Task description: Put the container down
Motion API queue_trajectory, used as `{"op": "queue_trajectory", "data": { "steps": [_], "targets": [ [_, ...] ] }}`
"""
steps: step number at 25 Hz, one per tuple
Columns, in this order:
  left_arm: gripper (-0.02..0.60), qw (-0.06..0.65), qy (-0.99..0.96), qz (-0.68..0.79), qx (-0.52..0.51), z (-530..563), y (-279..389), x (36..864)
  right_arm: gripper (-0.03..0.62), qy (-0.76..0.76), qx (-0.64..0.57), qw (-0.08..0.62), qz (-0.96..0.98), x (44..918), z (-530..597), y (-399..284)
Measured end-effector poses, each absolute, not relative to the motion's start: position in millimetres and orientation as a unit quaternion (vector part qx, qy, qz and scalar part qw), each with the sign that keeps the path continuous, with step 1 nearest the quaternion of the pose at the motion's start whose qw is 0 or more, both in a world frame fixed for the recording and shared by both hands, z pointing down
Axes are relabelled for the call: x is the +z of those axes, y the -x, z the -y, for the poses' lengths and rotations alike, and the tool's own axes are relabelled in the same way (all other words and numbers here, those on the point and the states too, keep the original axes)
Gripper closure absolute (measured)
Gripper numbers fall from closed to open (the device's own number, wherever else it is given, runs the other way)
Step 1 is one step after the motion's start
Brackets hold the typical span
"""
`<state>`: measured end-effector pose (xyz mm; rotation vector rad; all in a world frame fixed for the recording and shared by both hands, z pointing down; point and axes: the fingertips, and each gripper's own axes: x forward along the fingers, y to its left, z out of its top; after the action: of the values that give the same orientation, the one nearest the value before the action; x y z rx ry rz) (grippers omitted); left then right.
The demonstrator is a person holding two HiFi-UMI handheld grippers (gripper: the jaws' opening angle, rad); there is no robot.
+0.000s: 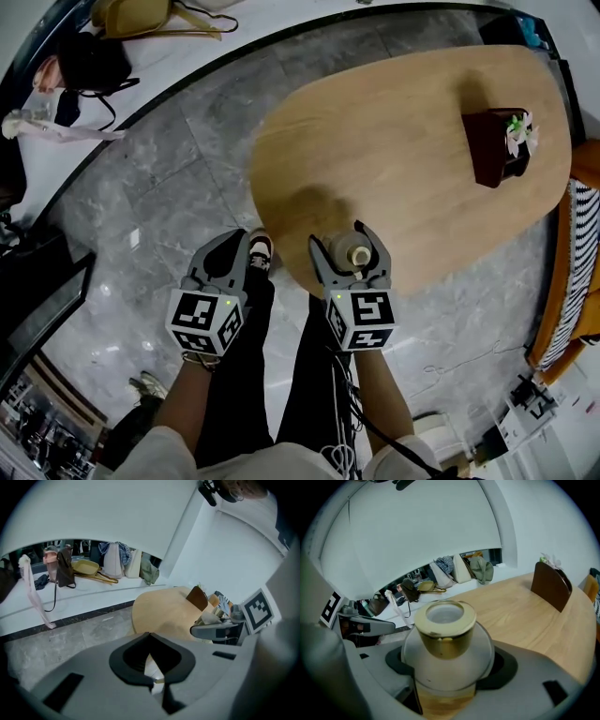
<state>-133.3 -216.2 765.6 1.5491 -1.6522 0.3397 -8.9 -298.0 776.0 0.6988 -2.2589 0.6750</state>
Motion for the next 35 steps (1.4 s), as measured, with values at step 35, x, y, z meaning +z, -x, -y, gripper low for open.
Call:
{"op": "queue_trajectory", "data": {
  "steps": [35],
  "targets": [
    [0.574,0.435,-0.612,0.65,0.119,217,136,783,0.238,-0.257,0.14,0.397,0.87,819,335,31]
  ]
}}
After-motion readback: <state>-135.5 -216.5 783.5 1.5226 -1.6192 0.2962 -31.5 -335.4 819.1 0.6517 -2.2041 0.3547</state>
